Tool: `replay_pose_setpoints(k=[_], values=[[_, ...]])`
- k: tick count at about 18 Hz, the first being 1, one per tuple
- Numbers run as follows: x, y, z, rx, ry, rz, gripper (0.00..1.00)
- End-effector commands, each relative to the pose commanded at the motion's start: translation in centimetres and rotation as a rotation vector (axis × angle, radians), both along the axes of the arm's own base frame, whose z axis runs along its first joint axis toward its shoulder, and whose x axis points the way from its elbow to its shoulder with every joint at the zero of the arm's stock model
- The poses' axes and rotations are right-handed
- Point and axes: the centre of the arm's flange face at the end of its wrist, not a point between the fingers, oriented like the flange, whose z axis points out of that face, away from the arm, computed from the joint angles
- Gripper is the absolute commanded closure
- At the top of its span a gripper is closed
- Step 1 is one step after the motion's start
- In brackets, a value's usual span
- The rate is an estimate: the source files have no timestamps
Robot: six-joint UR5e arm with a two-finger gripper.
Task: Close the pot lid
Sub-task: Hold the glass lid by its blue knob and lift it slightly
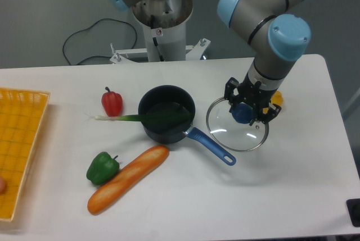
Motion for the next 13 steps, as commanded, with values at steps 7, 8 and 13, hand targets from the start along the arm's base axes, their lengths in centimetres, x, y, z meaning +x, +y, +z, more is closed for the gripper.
replay_pose_setpoints(k=[7,8,13], values=[[0.63,0.18,-0.74,0.024,-0.028,0.0,0.73],[0.72,0.14,-0.63,0.025,-0.027,0.0,0.73],[0.99,-0.09,-0.5,0.025,-0.026,0.0,0.73]])
